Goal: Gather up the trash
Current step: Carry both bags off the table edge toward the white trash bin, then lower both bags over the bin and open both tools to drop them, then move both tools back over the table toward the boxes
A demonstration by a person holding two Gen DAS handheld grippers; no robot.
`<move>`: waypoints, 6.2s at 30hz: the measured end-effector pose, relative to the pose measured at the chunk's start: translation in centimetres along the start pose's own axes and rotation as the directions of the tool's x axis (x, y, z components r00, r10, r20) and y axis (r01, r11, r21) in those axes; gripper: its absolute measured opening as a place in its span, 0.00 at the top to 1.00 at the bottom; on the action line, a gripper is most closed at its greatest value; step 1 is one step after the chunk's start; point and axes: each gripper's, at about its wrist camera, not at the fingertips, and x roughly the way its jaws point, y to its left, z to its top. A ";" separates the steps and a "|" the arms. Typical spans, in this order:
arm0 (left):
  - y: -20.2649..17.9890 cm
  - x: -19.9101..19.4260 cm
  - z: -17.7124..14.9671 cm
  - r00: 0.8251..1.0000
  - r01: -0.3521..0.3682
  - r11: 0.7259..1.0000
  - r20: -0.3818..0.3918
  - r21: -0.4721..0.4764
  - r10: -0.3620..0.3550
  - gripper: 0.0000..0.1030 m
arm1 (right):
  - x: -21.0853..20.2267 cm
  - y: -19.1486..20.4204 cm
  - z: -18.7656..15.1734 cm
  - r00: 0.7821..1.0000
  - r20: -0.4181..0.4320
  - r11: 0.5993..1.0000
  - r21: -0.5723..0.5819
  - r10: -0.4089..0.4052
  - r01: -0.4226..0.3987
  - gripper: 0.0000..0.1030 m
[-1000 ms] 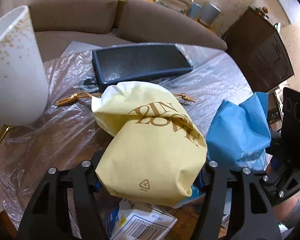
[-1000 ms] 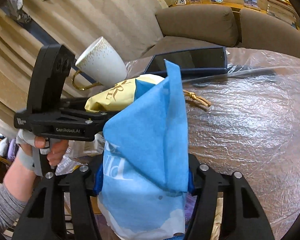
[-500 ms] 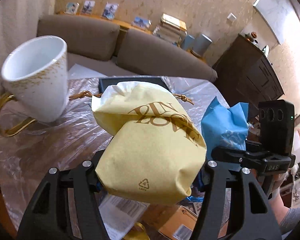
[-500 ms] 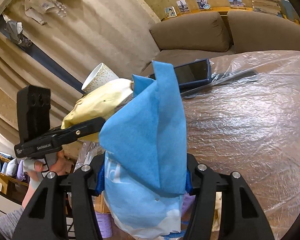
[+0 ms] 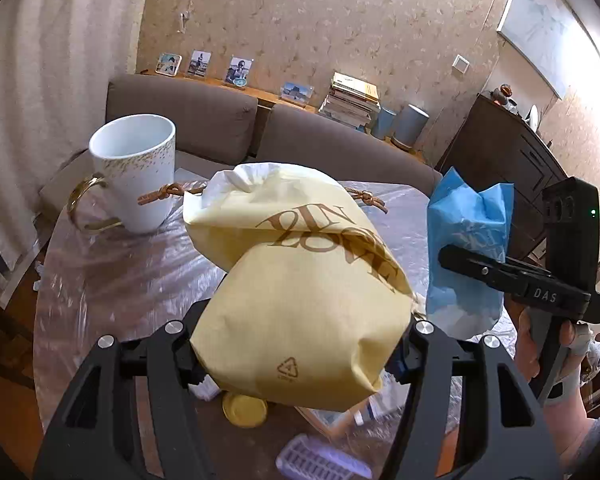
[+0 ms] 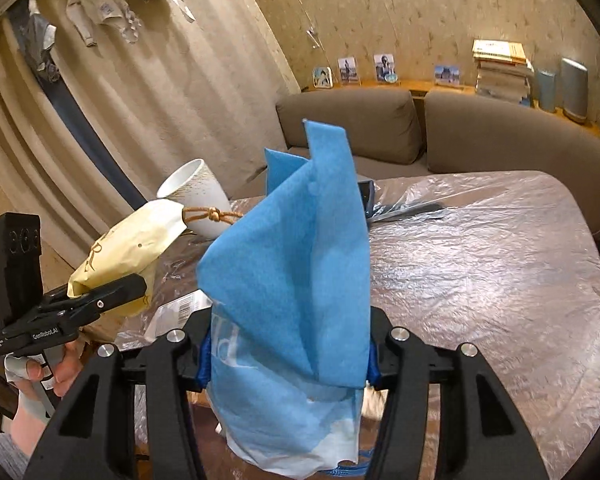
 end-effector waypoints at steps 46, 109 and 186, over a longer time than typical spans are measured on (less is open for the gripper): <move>-8.7 -8.4 -19.2 0.990 -0.018 0.979 -0.130 0.204 0.045 0.38 | -9.8 3.3 -20.8 0.981 -0.188 0.999 -0.010 -0.053 0.052 0.49; -7.5 6.0 -27.8 0.887 -0.078 0.964 -0.424 0.253 0.183 0.40 | 1.5 0.4 -28.6 0.892 -0.400 0.977 -0.070 -0.212 0.201 0.50; -5.7 3.1 -7.3 0.966 -0.219 0.964 -0.105 0.152 0.236 0.15 | 7.4 7.0 -13.4 0.945 -0.111 0.951 -0.038 -0.309 0.307 0.06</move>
